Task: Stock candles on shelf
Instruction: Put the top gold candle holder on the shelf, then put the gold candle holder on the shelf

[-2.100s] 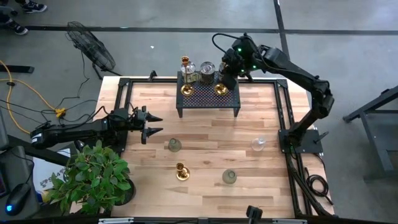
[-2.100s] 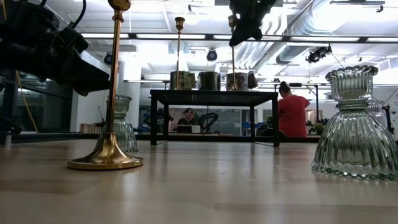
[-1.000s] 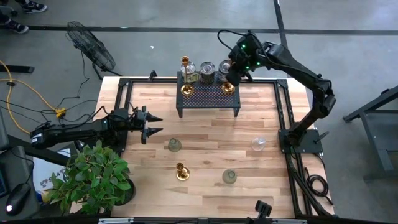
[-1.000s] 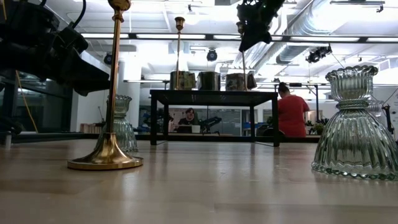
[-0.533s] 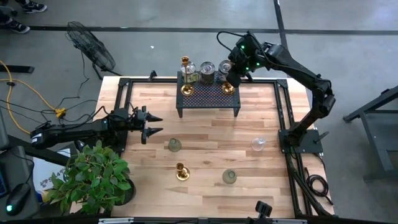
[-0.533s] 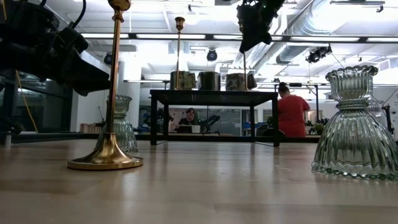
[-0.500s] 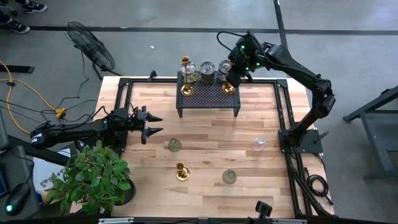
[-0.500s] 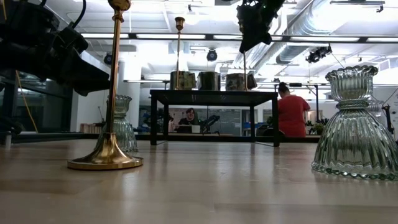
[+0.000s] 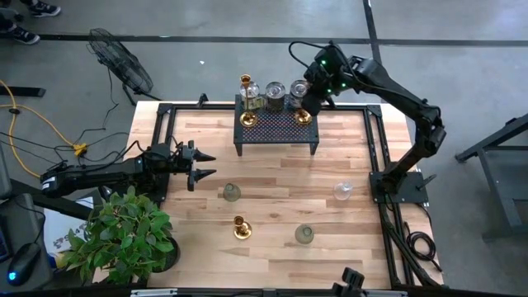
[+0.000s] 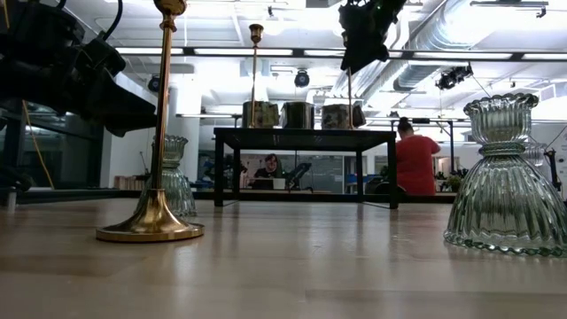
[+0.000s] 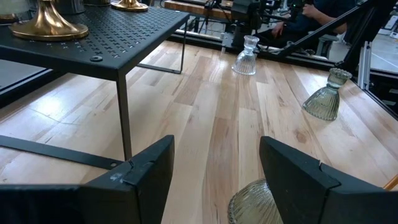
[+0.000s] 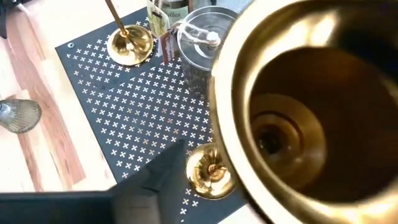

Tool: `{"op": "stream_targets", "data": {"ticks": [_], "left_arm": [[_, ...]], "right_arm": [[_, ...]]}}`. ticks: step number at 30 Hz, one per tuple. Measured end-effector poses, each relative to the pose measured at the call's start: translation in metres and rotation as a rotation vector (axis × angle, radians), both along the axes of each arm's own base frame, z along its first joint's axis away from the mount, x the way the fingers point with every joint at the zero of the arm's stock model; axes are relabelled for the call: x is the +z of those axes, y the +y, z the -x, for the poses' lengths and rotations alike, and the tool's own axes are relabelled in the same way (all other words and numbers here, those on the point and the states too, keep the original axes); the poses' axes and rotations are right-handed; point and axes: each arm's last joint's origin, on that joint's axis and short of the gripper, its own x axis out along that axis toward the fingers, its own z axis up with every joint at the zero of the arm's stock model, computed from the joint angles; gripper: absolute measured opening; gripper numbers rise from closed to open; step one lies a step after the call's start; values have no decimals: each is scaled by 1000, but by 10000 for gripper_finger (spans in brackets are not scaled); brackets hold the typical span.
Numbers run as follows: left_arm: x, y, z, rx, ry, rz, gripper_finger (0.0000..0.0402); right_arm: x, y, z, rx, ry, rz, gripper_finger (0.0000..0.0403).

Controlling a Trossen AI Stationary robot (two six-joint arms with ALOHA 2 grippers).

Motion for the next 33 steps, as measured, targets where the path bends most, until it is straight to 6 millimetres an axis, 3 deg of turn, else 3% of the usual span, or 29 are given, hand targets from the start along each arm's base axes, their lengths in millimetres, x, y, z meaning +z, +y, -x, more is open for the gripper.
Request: {"op": "stream_targets", "data": {"ticks": [7, 14, 19, 27, 33], "left_arm": [[0, 0, 0, 0, 0, 0, 230], [0, 0, 0, 1, 0, 0, 230], [0, 0, 0, 0, -2, 0, 230], [4, 0, 0, 6, -39, 16, 230], [4, -1, -1, -4, -60, 143, 230]], "right_arm": [[16, 11, 18, -31, 2, 50, 225], [30, 34, 43, -29, 23, 20, 228], [32, 58, 58, -29, 56, -118, 227], [35, 106, 56, 72, 95, -217, 227], [39, 137, 54, 91, 101, -190, 227]]}}
